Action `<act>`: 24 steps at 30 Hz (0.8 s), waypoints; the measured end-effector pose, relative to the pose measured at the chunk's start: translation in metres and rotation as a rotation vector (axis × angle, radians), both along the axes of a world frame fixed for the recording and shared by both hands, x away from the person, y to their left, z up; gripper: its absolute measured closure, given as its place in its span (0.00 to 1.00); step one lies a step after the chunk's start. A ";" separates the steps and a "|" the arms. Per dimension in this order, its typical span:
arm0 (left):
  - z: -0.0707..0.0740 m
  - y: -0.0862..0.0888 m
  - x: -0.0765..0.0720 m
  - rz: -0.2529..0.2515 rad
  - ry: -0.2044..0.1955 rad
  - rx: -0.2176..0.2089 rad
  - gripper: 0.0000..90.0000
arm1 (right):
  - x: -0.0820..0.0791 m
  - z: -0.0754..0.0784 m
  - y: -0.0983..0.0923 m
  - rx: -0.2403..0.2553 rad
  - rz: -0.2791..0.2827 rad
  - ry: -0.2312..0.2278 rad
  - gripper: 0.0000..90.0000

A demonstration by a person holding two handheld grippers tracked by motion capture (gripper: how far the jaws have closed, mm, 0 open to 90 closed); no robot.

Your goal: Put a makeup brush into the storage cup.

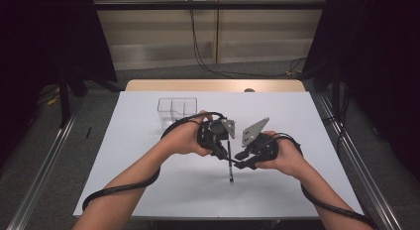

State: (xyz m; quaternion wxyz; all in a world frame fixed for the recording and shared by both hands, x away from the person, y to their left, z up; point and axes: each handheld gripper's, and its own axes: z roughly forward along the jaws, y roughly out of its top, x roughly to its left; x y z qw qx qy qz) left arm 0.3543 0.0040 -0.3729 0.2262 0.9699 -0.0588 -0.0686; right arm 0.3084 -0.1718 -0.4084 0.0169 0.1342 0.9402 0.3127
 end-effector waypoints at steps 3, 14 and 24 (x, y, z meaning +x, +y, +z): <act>0.003 0.000 0.000 -0.010 0.010 -0.017 0.93 | 0.000 -0.003 0.003 -0.014 0.025 0.000 0.87; 0.000 0.007 0.001 0.016 0.058 -0.073 0.92 | -0.002 -0.005 0.004 -0.016 0.036 0.012 0.94; 0.002 0.014 0.005 0.046 0.055 -0.160 0.61 | -0.002 -0.005 0.001 -0.017 0.008 0.019 0.95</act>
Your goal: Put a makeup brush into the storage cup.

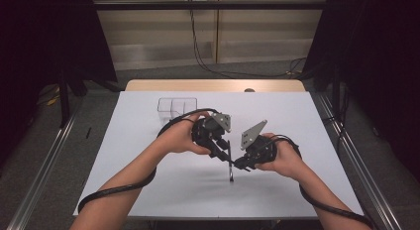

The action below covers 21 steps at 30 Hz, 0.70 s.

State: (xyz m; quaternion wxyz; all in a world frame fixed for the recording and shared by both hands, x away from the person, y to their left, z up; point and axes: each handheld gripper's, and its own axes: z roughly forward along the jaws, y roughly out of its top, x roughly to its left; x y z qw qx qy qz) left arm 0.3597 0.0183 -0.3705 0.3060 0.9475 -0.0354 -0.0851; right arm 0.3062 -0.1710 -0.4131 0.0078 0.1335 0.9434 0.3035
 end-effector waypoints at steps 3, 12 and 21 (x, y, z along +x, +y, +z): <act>-0.001 0.003 0.001 0.022 0.017 -0.032 0.51 | 0.000 0.001 -0.003 0.001 -0.018 -0.004 0.95; -0.006 0.015 0.006 0.067 0.042 -0.152 0.30 | 0.000 0.000 -0.009 0.025 -0.049 0.002 0.94; -0.010 0.031 0.012 0.134 0.058 -0.244 0.18 | 0.000 -0.003 -0.014 0.052 -0.069 0.008 0.94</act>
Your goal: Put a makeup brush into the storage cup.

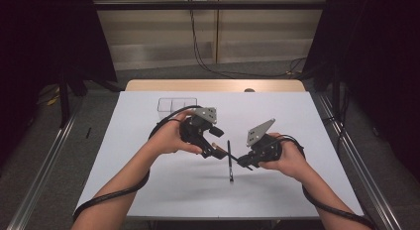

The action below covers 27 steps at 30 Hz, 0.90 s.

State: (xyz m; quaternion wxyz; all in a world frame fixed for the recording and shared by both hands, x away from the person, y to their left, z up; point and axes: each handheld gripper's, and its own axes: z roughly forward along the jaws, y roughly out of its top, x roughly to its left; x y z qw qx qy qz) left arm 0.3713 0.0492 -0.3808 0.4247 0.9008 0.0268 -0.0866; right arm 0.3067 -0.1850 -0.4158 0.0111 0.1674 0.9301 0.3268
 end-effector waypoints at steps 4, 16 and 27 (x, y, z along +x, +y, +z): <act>0.000 0.007 0.002 0.031 0.000 -0.060 0.16 | 0.000 0.000 -0.001 0.009 -0.006 -0.002 0.94; -0.009 0.018 0.005 0.101 0.007 -0.191 0.11 | -0.001 -0.001 -0.005 0.064 -0.032 -0.013 0.94; -0.019 0.024 0.003 0.179 0.008 -0.315 0.05 | -0.002 -0.001 -0.008 0.131 -0.061 -0.026 0.94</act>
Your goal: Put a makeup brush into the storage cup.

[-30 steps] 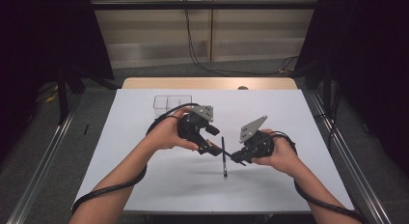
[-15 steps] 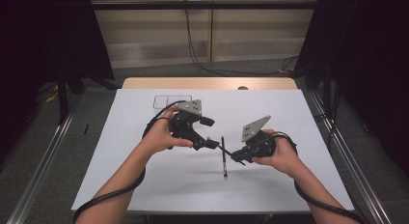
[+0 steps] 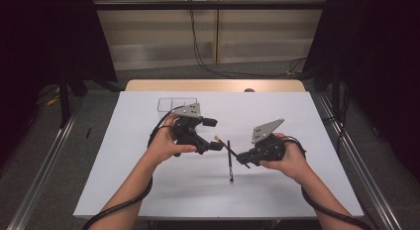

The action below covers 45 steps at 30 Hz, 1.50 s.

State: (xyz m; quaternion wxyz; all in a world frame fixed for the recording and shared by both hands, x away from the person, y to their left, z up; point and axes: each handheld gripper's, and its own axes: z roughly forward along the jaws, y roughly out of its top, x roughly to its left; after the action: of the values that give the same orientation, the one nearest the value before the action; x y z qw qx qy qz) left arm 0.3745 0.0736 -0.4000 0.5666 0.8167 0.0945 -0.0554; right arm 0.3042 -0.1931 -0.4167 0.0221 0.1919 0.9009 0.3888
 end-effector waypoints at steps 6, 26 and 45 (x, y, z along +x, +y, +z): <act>-0.002 0.002 -0.002 0.022 -0.009 -0.026 0.04 | 0.000 0.000 0.001 0.029 -0.013 -0.003 0.94; -0.011 0.000 -0.006 0.032 0.022 -0.093 0.03 | 0.002 0.003 0.001 0.183 -0.100 -0.044 0.94; -0.016 -0.004 -0.007 0.005 0.047 -0.163 0.46 | 0.001 0.003 0.002 0.269 -0.148 -0.068 0.94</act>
State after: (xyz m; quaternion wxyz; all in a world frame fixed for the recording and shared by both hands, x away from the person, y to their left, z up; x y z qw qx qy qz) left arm 0.3676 0.0700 -0.4157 0.6290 0.7660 0.1052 -0.0805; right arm 0.3051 -0.1909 -0.4137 0.0552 0.2457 0.8227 0.5097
